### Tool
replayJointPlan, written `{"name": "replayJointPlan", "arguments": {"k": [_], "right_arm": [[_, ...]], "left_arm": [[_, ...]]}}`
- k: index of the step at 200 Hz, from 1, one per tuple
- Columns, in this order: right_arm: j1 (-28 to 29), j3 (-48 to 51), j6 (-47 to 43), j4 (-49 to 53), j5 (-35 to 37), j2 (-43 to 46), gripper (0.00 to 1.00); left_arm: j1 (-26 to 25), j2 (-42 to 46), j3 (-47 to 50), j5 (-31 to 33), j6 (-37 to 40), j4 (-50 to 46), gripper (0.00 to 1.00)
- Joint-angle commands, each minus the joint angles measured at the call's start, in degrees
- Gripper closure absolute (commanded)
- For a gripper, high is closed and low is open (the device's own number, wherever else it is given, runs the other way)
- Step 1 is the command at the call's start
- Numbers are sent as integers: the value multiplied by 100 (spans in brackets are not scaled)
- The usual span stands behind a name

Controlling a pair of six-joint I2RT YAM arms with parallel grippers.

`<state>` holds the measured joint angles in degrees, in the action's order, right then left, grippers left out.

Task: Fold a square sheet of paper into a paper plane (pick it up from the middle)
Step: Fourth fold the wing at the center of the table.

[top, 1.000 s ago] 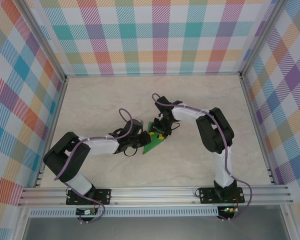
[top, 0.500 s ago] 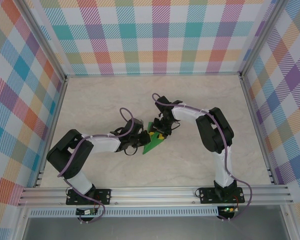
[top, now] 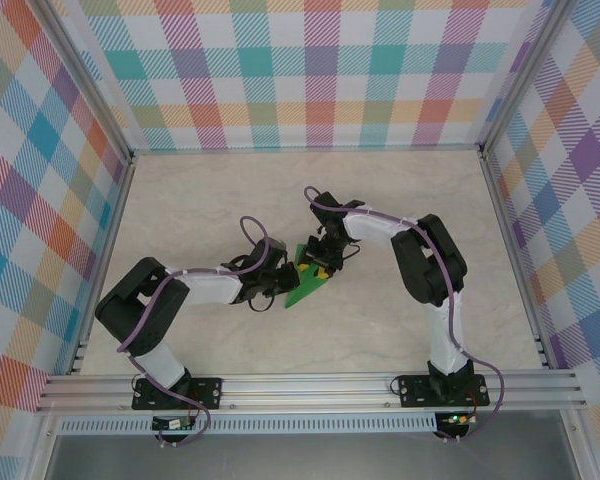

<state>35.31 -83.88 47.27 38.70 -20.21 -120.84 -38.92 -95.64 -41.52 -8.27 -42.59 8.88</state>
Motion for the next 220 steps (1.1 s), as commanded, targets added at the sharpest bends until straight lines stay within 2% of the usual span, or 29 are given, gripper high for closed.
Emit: {"name": "replayJointPlan", "arguments": {"k": [1, 118, 165, 194, 220], "right_arm": [[37, 398, -119, 416, 773, -767, 54], [40, 255, -190, 528, 650, -516, 56], [20, 21, -424, 258, 498, 440, 56], [2, 217, -523, -151, 450, 1110, 56], [-9, 560, -710, -662, 169, 1343, 67]], "left_arm": [[33, -98, -53, 90, 69, -192, 94], [34, -218, -17, 89, 75, -391, 95], [35, -272, 71, 29, 106, -563, 100], [33, -297, 152, -25, 135, -625, 100], [33, -311, 179, -101, 154, -642, 100]]}}
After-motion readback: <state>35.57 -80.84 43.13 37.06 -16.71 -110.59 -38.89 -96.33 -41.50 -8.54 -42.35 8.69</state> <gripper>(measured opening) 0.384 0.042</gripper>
